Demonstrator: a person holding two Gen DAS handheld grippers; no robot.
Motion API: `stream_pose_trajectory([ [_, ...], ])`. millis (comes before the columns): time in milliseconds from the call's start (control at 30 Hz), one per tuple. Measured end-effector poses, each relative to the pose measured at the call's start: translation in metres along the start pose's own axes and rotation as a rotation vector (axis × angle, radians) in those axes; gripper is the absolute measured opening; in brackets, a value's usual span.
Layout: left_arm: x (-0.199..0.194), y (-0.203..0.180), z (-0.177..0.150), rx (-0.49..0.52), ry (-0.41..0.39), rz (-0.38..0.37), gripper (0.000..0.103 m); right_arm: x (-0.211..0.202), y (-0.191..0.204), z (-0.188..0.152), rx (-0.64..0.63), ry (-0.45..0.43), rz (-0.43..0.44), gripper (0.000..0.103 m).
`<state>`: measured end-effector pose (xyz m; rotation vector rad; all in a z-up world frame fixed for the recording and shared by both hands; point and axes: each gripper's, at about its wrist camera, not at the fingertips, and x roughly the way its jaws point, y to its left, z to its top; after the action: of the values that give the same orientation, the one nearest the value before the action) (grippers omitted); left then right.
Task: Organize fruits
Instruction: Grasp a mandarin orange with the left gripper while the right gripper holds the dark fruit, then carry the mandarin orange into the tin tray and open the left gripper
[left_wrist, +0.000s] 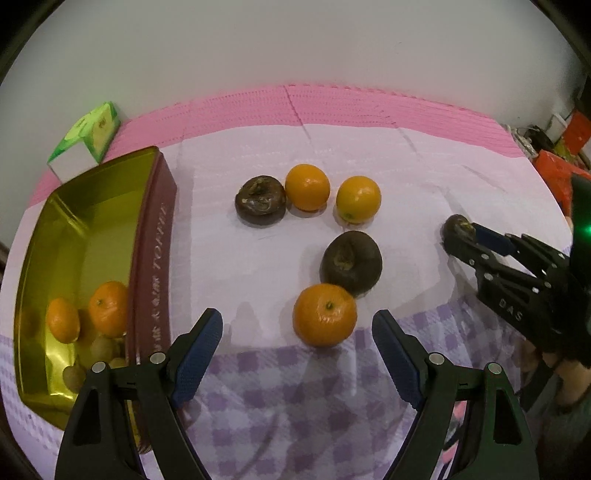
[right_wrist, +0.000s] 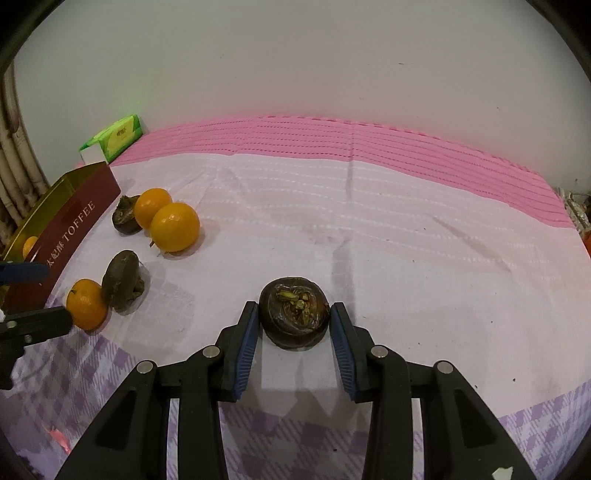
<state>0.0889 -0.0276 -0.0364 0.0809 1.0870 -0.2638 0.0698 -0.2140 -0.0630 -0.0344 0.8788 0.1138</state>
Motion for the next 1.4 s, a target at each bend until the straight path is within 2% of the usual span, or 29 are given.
stream_pose_trajectory([
  [133, 0.008, -0.003, 0.003, -0.005, 0.010, -0.002, 0.077, 0.001, 0.001, 0.000, 0.008, 0.001, 0.007, 0.036],
  [200, 0.012, -0.004, 0.003, -0.004, 0.016, -0.007, 0.069, 0.001, -0.001, -0.001, 0.012, 0.001, 0.011, 0.036],
  [433, 0.024, -0.003, 0.003, -0.015, 0.037, -0.025, 0.061, -0.001, -0.003, -0.001, 0.016, 0.000, 0.015, 0.036],
  [667, 0.024, -0.007, 0.002, 0.000, 0.034, -0.051, 0.040, -0.001, -0.003, -0.001, 0.015, 0.000, 0.014, 0.037],
  [1100, 0.000, 0.006, -0.002, -0.041, 0.008, -0.028, 0.040, 0.000, -0.001, -0.001, 0.012, 0.012, 0.006, 0.037],
  [1400, -0.041, 0.029, 0.006, -0.080, -0.076, 0.014, 0.040, 0.003, 0.000, 0.000, -0.001, 0.016, -0.007, 0.037],
])
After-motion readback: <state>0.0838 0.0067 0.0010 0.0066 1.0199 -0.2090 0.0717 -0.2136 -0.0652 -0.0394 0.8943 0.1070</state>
